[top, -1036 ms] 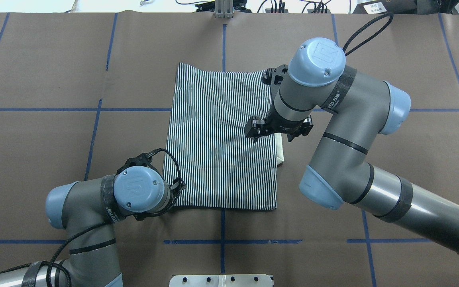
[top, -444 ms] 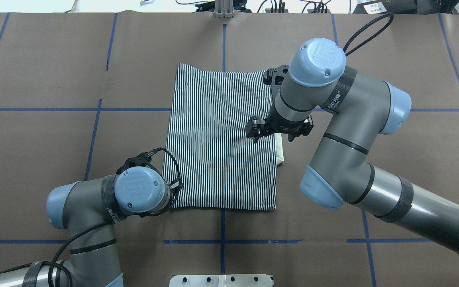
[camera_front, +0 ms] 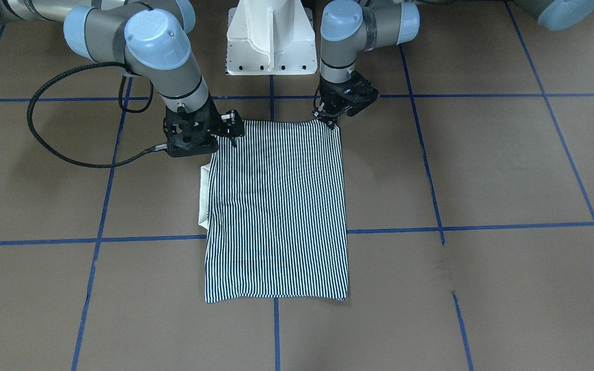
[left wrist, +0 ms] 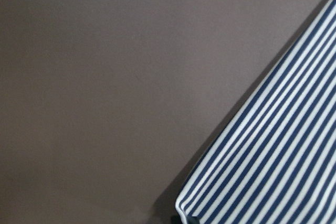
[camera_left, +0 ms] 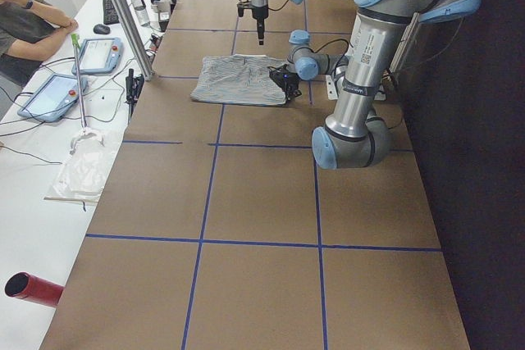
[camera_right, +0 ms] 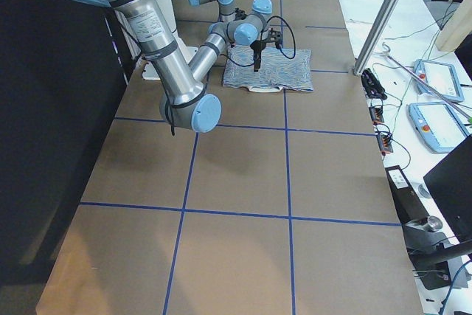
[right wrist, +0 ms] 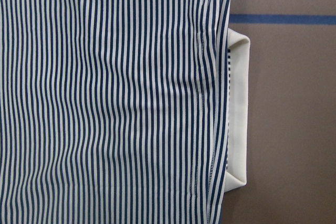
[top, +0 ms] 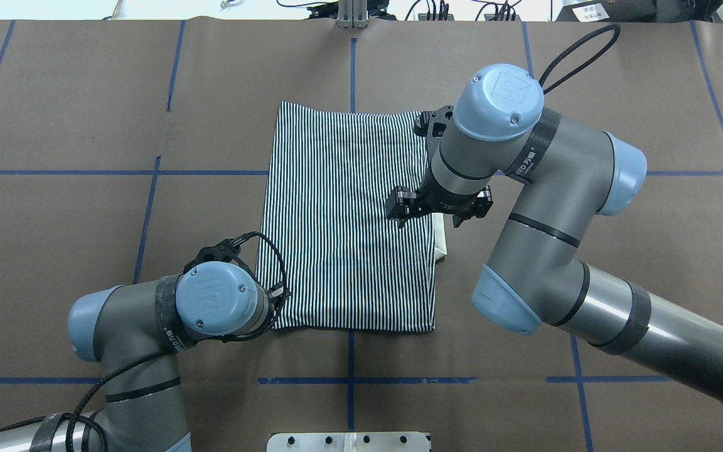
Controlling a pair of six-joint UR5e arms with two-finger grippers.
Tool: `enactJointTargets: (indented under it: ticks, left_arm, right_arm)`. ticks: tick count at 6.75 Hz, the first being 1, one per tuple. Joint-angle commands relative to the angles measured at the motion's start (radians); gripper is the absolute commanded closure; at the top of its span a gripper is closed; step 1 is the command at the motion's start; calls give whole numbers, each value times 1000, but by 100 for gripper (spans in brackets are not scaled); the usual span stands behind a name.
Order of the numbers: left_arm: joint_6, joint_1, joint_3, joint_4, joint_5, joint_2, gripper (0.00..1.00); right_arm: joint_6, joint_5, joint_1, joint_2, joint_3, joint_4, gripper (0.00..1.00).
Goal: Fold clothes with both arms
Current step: 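Bring the right gripper down to the shirt's near corner beside the left gripper, then grasp the near edge of the shirt with both grippers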
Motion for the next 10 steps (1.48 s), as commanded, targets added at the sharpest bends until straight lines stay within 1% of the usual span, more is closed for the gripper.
enactJointTargets:
  ticks: [1,2,3,4,5,6,8,9,10]
  left_arm:
    - [44,-2,-25,10,0,1,100]
    - [46,-2,-30,10,-2,1,100]
    - [84,-3,-42,11,-2,4,100]
    - [89,-5,-51,10,-2,4,100]
    - [90,-5,-50,10,-2,4,100]
    - [90,-5,-50,10,-2,4,100]
    - [90,-5,-50,10,-2,4,100]
    - [90,-5,-50,10,-2,4,100]
    - [90,-5,-51,10,-2,4,100]
  right_arm:
    - [301,-2,-66,10,15,3,0]
    - [449,-19,-109,-5,44,4,0]
    - [613,-94,-168,-14,56,4,0]
    - [730,-176,-222,-16,56,4,0]
    - [779,-241,-274,-21,47,4,0]
    - [776,-309,-299,-24,27,4,0]
    - [764,-315,-290,-24,-11,21,0]
    - [770,-315,-284,-22,-65,120,0]
    - [774,-315,-284,-19,-92,154,0]
